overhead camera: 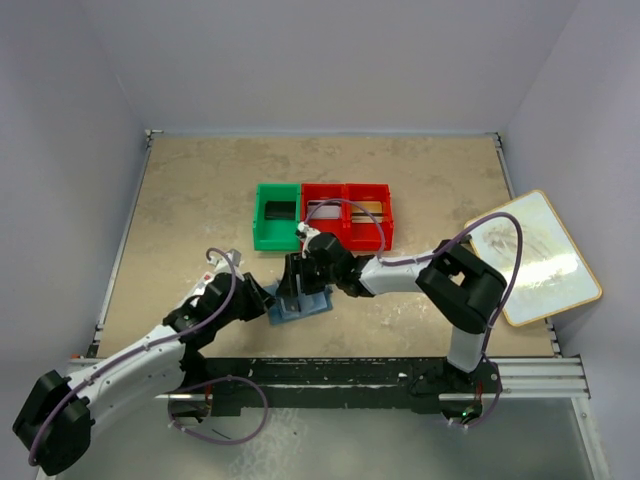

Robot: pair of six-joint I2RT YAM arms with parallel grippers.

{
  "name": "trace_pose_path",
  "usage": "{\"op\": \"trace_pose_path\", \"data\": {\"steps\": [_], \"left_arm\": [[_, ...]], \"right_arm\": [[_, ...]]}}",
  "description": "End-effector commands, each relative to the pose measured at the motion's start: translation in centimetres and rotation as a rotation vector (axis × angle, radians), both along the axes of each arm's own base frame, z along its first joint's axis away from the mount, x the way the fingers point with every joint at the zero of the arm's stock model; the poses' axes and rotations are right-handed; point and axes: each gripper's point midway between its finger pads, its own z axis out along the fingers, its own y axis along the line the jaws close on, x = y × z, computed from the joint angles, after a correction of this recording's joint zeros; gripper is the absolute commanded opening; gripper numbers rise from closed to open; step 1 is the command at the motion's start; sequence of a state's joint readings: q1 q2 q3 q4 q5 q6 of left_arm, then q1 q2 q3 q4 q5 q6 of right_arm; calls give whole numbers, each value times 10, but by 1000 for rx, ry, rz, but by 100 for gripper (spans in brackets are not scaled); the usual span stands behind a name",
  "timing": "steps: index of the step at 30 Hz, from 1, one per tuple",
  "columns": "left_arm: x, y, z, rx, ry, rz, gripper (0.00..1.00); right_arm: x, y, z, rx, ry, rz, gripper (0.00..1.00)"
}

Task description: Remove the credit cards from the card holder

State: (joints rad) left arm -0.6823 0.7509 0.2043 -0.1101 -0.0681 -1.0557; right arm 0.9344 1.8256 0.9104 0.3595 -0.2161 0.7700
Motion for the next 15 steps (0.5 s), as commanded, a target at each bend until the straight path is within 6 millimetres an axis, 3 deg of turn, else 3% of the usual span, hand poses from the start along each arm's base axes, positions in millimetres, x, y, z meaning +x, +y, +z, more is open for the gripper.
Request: {"op": "trace_pose_path", "data": {"steps": [1, 6, 10, 15], "left_arm": [[14, -9, 40, -68, -103, 6, 24], [11, -21, 43, -118, -105, -49, 27], [10, -17, 28, -70, -65, -33, 27], [11, -14, 25, -56, -58, -25, 26]], "right_arm": [[-11, -6, -3, 6, 55, 16, 62], [-10, -6, -5, 4, 60, 14, 61], [-10, -6, -4, 3, 59, 13, 62], [-9, -7, -7, -6, 64, 10, 62]]}}
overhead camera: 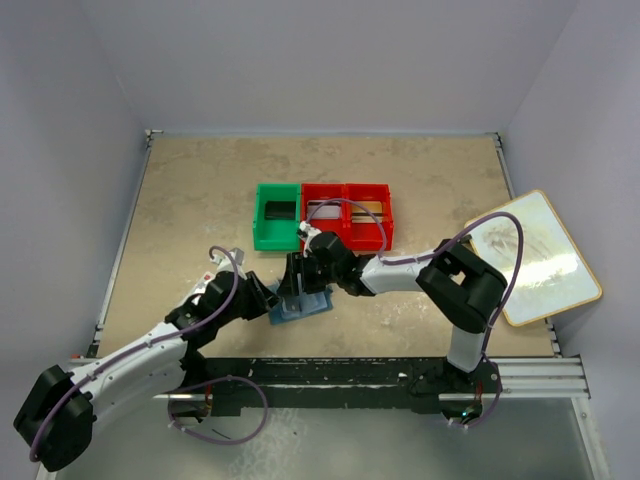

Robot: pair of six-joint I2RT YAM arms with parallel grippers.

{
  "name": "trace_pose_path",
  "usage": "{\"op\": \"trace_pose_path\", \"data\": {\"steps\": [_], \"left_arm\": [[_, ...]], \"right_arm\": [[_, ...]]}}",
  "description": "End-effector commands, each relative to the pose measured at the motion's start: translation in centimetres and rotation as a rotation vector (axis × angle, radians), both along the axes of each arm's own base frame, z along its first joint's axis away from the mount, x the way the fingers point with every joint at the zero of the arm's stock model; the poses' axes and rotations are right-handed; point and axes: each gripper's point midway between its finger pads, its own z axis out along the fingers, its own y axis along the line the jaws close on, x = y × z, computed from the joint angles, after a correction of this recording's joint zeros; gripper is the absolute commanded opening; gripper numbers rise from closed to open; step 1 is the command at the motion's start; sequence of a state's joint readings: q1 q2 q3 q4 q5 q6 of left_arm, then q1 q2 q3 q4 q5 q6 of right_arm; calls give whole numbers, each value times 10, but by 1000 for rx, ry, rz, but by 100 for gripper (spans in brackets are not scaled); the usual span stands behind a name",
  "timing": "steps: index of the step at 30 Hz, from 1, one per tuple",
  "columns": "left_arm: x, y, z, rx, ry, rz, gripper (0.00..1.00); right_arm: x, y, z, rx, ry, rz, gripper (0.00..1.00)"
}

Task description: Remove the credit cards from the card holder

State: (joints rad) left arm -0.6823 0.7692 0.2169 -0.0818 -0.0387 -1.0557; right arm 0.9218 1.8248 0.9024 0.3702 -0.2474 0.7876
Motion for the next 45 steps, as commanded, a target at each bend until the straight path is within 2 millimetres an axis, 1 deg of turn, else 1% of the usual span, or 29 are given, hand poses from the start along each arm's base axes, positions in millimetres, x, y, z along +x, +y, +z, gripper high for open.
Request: {"op": "trace_pose_path", "data": {"steps": [1, 4, 12, 18, 24, 26, 28, 33, 40, 45], "left_arm": [[10, -6, 20, -30, -56, 2, 26], [10, -7, 20, -34, -59, 0, 26], [10, -9, 15, -24, -46, -14, 26], [10, -10, 15, -25, -46, -15, 26], [12, -11, 16, -25, -48, -16, 26], [12, -11, 16, -24, -48, -17, 26], [12, -12, 16, -23, -47, -19, 26], [12, -12, 16, -24, -46, -23, 27], [10, -6, 19, -16, -56, -9, 29], [7, -10, 20, -33, -61, -35, 31]], "right_arm": [[-9, -6, -9, -28, 38, 10, 62], [-10, -6, -9, -26, 37, 14, 62], [-6, -7, -3, -37, 18, 8, 66], [-4, -8, 1, -45, 2, 3, 66], [-3, -8, 2, -39, -1, 2, 56], [-4, -7, 3, -32, 8, -1, 55], [-4, -6, 4, -26, 7, 0, 51], [-4, -5, 5, -12, 11, -4, 50], [-7, -2, 13, 74, 41, 22, 50], [-7, -3, 17, 122, 59, 28, 50]]}}
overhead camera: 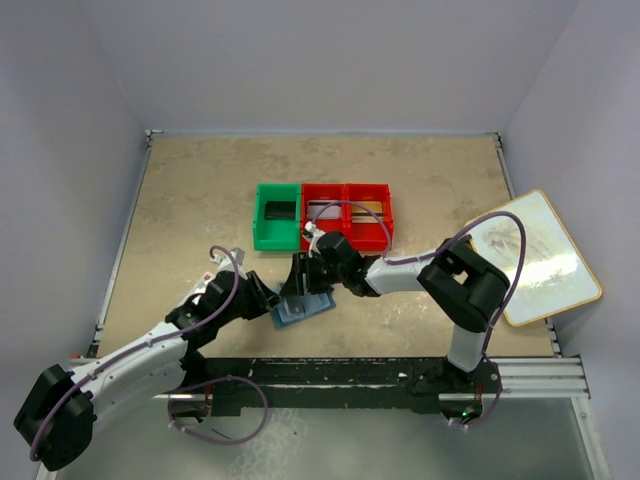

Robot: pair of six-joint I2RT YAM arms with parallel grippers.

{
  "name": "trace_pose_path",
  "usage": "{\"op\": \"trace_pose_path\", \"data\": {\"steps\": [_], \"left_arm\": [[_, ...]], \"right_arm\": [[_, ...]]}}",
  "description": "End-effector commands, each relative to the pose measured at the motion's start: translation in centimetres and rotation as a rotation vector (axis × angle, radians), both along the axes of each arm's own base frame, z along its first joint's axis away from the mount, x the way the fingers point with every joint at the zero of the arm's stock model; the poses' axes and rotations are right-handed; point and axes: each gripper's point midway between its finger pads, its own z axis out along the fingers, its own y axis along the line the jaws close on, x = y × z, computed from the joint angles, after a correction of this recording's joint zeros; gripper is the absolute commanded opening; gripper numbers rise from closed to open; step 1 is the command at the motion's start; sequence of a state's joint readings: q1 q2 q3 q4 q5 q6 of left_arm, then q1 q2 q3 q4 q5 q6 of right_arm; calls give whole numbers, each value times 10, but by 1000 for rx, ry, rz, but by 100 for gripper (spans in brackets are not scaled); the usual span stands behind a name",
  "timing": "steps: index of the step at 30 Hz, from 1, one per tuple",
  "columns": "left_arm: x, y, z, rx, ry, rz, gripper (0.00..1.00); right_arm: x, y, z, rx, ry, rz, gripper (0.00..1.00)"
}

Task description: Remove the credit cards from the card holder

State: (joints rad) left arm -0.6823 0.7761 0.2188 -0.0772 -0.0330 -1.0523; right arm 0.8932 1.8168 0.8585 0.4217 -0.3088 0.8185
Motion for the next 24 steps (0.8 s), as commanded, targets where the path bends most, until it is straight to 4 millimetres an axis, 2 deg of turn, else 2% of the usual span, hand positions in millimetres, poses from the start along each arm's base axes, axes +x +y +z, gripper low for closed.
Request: {"op": "trace_pose_path", "data": {"steps": [1, 5, 15, 24], "left_arm": [[6, -11, 22, -43, -67, -42, 31], [4, -15, 27, -58, -78, -74, 33], [2, -11, 18, -24, -47, -60, 32], [4, -22, 17, -57, -46, -91, 33]], "right_arm": [[-5, 2, 16, 83, 22, 25, 50], [-5, 1, 17, 116, 37, 26, 50], [-4, -2, 14, 122, 50, 18, 51], [-3, -3, 14, 113, 47, 20, 51]]}}
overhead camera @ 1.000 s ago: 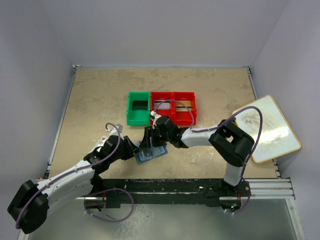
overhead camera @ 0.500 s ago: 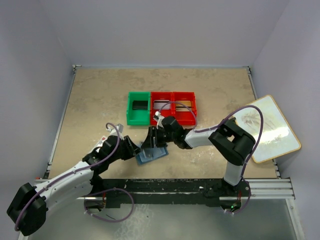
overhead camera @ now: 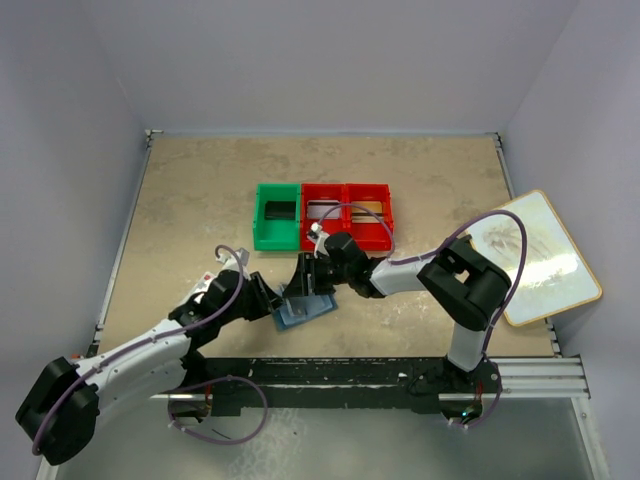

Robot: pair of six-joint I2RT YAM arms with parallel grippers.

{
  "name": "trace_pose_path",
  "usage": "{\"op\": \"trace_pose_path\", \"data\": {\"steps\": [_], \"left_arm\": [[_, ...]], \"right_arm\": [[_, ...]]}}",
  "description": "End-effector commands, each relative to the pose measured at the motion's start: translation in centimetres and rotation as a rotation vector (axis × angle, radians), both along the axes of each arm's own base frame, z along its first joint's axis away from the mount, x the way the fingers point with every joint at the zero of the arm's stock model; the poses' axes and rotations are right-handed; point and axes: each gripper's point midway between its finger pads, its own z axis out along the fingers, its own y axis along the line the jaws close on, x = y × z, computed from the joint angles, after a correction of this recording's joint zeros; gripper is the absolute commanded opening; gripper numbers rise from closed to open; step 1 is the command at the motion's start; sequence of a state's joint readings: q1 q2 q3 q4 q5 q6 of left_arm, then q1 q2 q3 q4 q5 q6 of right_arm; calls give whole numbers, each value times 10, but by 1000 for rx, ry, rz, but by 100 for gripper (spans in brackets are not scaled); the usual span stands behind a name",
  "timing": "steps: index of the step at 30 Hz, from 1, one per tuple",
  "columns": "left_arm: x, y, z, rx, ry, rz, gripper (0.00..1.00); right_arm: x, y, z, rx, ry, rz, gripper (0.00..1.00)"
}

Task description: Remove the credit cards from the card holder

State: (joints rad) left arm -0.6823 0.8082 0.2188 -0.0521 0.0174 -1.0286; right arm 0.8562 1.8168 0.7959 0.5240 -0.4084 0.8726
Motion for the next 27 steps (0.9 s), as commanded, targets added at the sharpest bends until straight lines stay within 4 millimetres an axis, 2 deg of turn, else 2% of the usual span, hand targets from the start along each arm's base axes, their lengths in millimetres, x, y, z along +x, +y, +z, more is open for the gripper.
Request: {"op": "trace_pose_path", "data": {"steps": [1, 8, 13, 15, 20, 27], "left_arm": [[9, -16, 20, -58, -59, -37, 33], [13, -19, 20, -57, -64, -23, 33], [12, -7, 7, 34, -30, 6, 33], [13, -7, 9, 34, -35, 7, 33], [19, -14, 29, 0, -76, 10, 33], [27, 14, 47, 170, -102, 113, 33]], "right_arm": [[3, 3, 12, 32, -19, 5, 51], [2, 3, 14, 36, -21, 12, 51], [2, 4, 20, 59, -21, 5, 51], [1, 5, 25, 81, -20, 8, 51], [0, 6, 30, 104, -20, 10, 51], [3, 4, 31, 97, -26, -8, 49]]}}
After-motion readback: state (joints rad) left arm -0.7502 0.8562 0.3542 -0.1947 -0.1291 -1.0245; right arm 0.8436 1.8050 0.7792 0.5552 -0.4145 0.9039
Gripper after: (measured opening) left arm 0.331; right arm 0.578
